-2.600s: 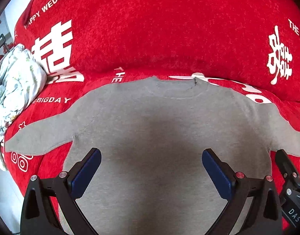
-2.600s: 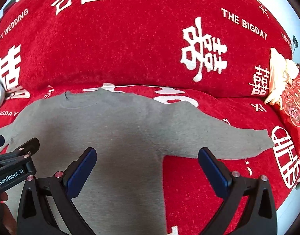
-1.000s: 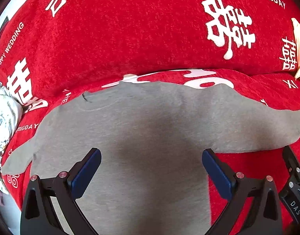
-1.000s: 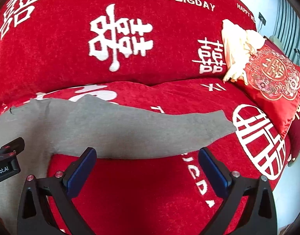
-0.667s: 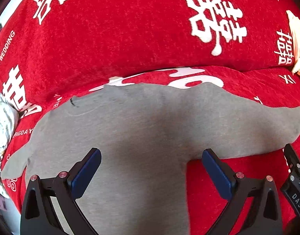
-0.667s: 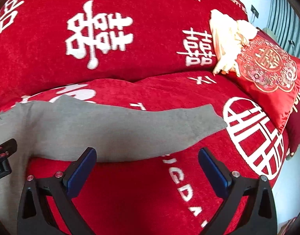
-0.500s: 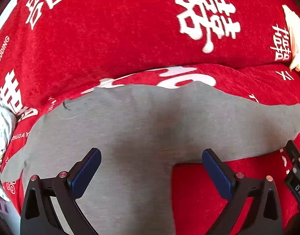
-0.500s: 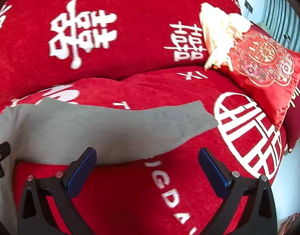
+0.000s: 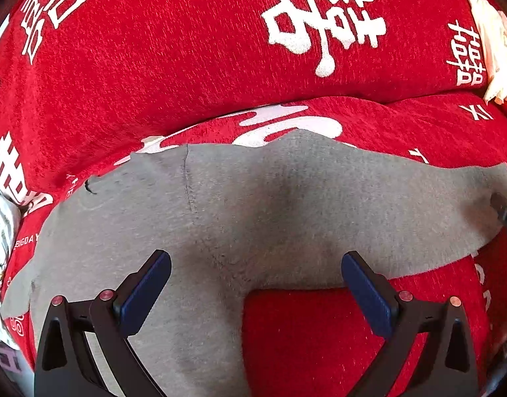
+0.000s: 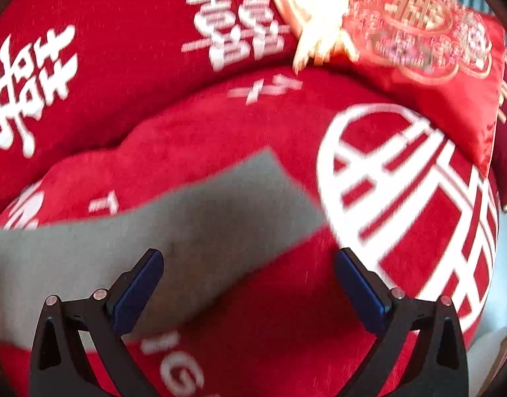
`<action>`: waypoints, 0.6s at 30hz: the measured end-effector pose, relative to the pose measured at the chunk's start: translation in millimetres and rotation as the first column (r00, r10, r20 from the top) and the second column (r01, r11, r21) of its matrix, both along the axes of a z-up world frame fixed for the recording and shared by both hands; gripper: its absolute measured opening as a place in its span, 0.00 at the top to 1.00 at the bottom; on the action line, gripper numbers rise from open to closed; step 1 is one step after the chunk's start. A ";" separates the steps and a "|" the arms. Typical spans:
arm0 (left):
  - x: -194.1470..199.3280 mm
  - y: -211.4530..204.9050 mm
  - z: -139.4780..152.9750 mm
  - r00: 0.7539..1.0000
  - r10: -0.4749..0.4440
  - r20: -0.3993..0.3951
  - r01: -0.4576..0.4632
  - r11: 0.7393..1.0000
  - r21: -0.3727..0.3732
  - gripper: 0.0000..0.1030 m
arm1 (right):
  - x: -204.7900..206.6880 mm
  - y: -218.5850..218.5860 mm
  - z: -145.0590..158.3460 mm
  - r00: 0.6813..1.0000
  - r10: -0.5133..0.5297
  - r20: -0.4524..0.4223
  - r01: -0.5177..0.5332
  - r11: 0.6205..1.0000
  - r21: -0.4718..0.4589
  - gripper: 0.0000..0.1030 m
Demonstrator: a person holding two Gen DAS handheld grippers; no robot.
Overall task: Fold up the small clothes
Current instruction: 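Move the right tool to the sweater's sleeve cuff and close on it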
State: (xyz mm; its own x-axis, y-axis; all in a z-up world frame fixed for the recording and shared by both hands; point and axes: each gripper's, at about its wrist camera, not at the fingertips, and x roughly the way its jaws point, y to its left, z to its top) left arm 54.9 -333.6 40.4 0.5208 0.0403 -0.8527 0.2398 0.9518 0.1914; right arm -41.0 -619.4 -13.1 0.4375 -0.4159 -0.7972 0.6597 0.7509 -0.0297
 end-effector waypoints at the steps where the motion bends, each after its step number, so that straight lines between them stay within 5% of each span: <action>1: 0.8 -0.4 -0.4 1.000 0.002 0.000 -0.002 1.000 0.001 0.00 | 4.9 -2.5 -1.5 1.000 0.007 -0.006 -0.007 1.000 -0.001 0.07; 2: 1.6 -0.6 -0.7 1.000 0.004 0.000 -0.004 1.000 0.003 0.00 | 10.6 -4.0 -2.1 1.000 0.011 -0.016 -0.011 1.000 -0.013 0.10; 5: 3.7 0.0 -0.3 1.000 0.010 0.001 -0.010 1.000 0.006 0.00 | 25.2 -2.9 -1.8 0.999 0.036 -0.035 -0.038 0.998 -0.052 0.41; 7: 4.7 1.7 0.3 1.000 0.013 0.002 -0.013 1.000 0.006 0.00 | 30.3 -2.2 0.4 0.997 0.066 -0.041 -0.068 0.996 -0.058 0.81; 8: 5.1 3.0 0.9 1.000 0.015 0.004 -0.015 1.000 0.006 0.00 | 30.3 -3.4 2.2 0.995 0.092 -0.025 -0.092 0.996 -0.017 0.91; 18: 15.6 35.4 -0.4 0.994 0.105 -0.016 -0.105 0.994 -0.008 0.00 | -27.1 -23.2 39.7 0.987 -0.055 0.152 0.049 0.998 0.044 0.93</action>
State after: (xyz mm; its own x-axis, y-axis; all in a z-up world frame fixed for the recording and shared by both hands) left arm 70.5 -298.3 40.0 0.5005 0.0862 -0.8614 0.1416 0.9735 0.1797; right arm -68.1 -642.6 26.6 0.5346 -0.4101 -0.7389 0.6921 0.7142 0.1043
